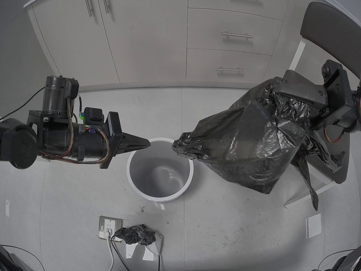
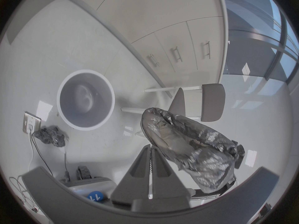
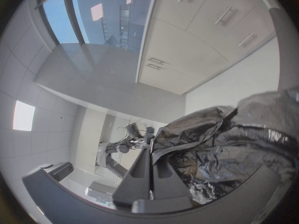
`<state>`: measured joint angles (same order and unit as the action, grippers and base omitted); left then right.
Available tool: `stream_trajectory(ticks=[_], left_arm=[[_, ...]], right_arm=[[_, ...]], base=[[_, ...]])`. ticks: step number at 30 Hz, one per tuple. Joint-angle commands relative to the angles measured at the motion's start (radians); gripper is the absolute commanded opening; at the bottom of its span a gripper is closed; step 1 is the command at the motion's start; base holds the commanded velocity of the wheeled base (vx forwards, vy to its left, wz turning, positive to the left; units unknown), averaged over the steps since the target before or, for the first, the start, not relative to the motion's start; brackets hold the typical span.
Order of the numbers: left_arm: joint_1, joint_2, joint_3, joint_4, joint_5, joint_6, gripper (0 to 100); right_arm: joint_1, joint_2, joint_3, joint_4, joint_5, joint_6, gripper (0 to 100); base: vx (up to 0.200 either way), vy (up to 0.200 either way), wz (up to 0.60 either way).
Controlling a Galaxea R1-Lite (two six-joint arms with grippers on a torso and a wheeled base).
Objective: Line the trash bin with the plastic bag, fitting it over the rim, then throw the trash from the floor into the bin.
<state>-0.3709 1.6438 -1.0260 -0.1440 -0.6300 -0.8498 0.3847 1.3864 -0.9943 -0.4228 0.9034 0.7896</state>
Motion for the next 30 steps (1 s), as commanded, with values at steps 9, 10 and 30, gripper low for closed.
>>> stream_trajectory(ticks=[9,10,30], left_arm=[[0.007,0.085,-0.052,-0.039,-0.051,-0.063,0],[0.007,0.083,-0.052,-0.043,-0.053,-0.063,0],[-0.036,0.154,-0.071,-0.135,-0.180,-0.143,100]], right_arm=[[0.071,-0.132,-0.014,0.064,0.000,0.002,0],[0.071,-0.133,-0.012,0.064,0.000,0.002,0],[0.135,-0.162,-0.043,0.065,0.002,0.003,0]], base=[[0.000,0.000,0.00],[0.000,0.000,0.00],[0.000,0.000,0.00]])
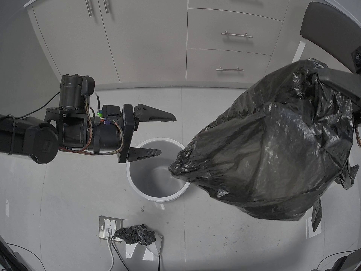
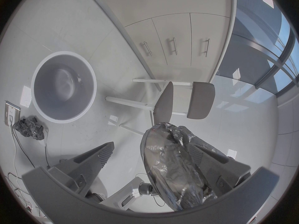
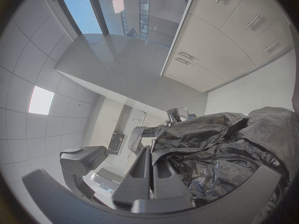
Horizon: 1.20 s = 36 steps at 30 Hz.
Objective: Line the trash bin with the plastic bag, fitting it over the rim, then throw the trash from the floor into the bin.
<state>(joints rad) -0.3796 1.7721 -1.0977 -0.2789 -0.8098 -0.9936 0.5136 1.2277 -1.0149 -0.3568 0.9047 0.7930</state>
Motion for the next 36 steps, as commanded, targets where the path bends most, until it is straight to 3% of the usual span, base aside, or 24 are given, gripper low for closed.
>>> stream_trajectory(ticks=[1,26,34,35,36], left_arm=[[-0.033,0.029,0.001,0.000,0.000,0.001,100],[-0.199,0.040,0.002,0.000,0.001,0.000,100],[-0.203,0.063,-0.001,-0.002,0.000,0.001,100],[-0.203,0.066,0.001,-0.002,0.000,0.003,0],[-0.203,0.066,-0.001,-0.002,0.000,0.003,0]], right_arm=[[0.006,-0.004,-0.027,-0.001,0.000,0.000,0],[0.037,-0.004,-0.050,-0.007,-0.006,0.000,0],[0.040,-0.022,-0.048,-0.007,-0.004,0.000,0],[0.042,-0.023,-0.048,-0.007,-0.004,0.000,0],[0.045,-0.023,-0.048,-0.007,-0.004,0.002,0]], base=[[0.000,0.000,0.00],[0.000,0.000,0.00],[0.000,0.000,0.00],[0.000,0.000,0.00],[0.000,0.000,0.00]])
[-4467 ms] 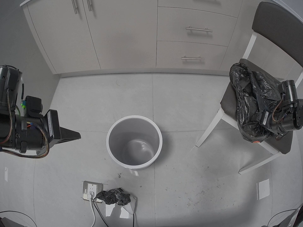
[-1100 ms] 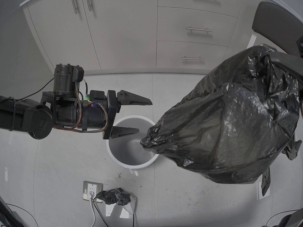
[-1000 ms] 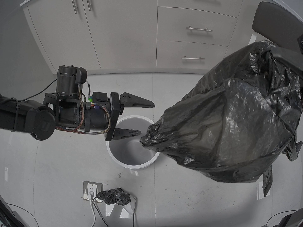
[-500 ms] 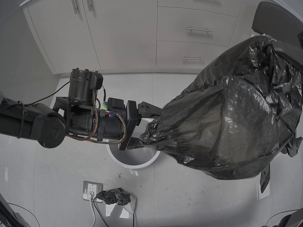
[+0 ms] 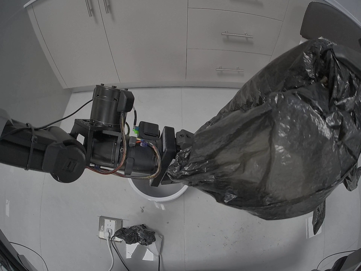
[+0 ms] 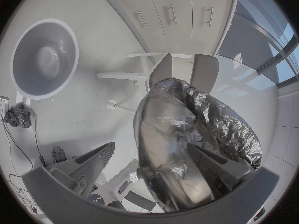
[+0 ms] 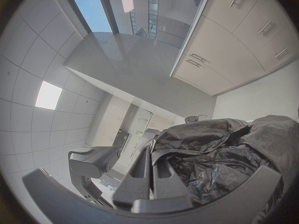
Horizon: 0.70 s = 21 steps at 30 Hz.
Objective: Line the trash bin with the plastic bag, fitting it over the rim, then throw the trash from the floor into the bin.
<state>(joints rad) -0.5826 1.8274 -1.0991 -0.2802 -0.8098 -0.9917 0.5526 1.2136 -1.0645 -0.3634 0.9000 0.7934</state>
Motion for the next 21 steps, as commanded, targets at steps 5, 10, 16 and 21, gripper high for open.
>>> stream_trajectory(ticks=[5,10,16,21], left_arm=[[0.001,0.012,-0.001,-0.007,0.000,-0.001,0],[0.012,0.006,0.018,-0.040,0.001,-0.001,0],[0.075,-0.073,0.036,-0.065,0.003,-0.015,0],[0.133,-0.186,0.042,-0.066,0.001,-0.077,0]], right_arm=[[0.007,-0.014,0.003,0.001,0.000,0.001,0],[0.007,-0.014,0.006,0.003,-0.001,0.001,0],[0.007,0.003,0.014,0.004,-0.007,-0.011,0],[0.001,0.040,-0.002,0.004,-0.012,-0.026,0]], base=[[0.000,0.000,0.00],[0.000,0.000,0.00],[0.000,0.000,0.00],[0.000,0.000,0.00]])
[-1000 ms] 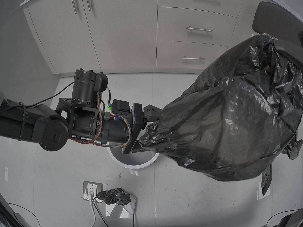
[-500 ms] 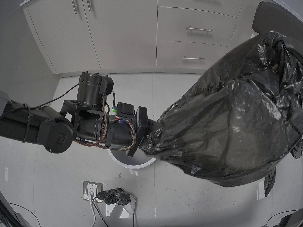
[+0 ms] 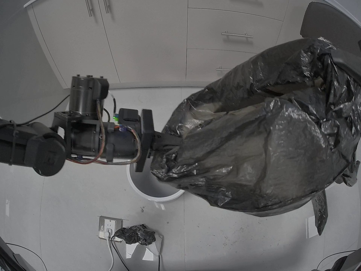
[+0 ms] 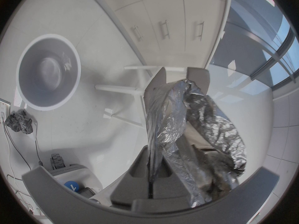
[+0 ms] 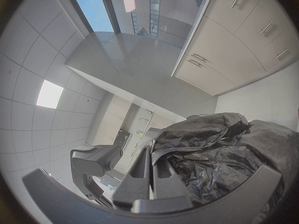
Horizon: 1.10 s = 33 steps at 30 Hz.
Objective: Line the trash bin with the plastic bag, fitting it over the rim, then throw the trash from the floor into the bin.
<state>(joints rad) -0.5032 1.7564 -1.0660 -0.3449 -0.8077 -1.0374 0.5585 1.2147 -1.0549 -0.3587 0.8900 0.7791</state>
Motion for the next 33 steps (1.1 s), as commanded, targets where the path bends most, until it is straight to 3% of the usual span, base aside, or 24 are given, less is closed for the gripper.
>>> stream_trajectory(ticks=[1,8,12,16,17,18,19,20,26,30,33], left_arm=[[0.068,-0.141,0.015,-0.002,-0.001,-0.032,0],[0.141,-0.210,0.050,-0.003,-0.002,-0.035,0],[0.158,-0.224,0.075,-0.003,-0.002,-0.035,0],[0.170,-0.224,0.083,-0.003,-0.002,-0.035,0],[0.172,-0.224,0.083,-0.003,-0.002,-0.035,0],[0.172,-0.224,0.083,-0.003,-0.002,-0.035,0],[0.176,-0.225,0.081,-0.003,-0.002,-0.035,0],[0.181,-0.225,0.081,-0.005,-0.002,-0.035,0],[0.199,-0.250,0.098,-0.039,-0.002,-0.062,0],[0.244,-0.278,0.143,-0.112,-0.001,-0.088,0],[0.268,-0.294,0.178,-0.155,-0.001,-0.092,0]], right_arm=[[-0.009,0.052,-0.017,0.000,-0.002,-0.024,0],[-0.019,0.128,-0.028,0.001,-0.029,-0.133,0],[-0.012,0.195,-0.048,0.004,-0.095,-0.213,0],[0.060,0.287,-0.062,0.021,-0.356,-0.405,0],[0.086,0.302,-0.070,0.024,-0.425,-0.428,0],[0.086,0.302,-0.070,0.024,-0.425,-0.428,0],[0.143,0.336,-0.089,0.023,-0.548,-0.459,0],[0.170,0.355,-0.114,0.021,-0.600,-0.463,0],[0.228,0.422,-0.228,0.026,-0.675,-0.475,0],[0.294,0.496,-0.274,0.023,-0.780,-0.489,0],[0.319,0.540,-0.304,0.018,-0.815,-0.488,0]], base=[[0.000,0.000,0.00],[0.000,0.000,0.00],[0.000,0.000,0.00],[0.000,0.000,0.00],[0.000,0.000,0.00],[0.000,0.000,0.00],[0.000,0.000,0.00],[0.000,0.000,0.00],[0.000,0.000,0.00],[0.000,0.000,0.00],[0.000,0.000,0.00]])
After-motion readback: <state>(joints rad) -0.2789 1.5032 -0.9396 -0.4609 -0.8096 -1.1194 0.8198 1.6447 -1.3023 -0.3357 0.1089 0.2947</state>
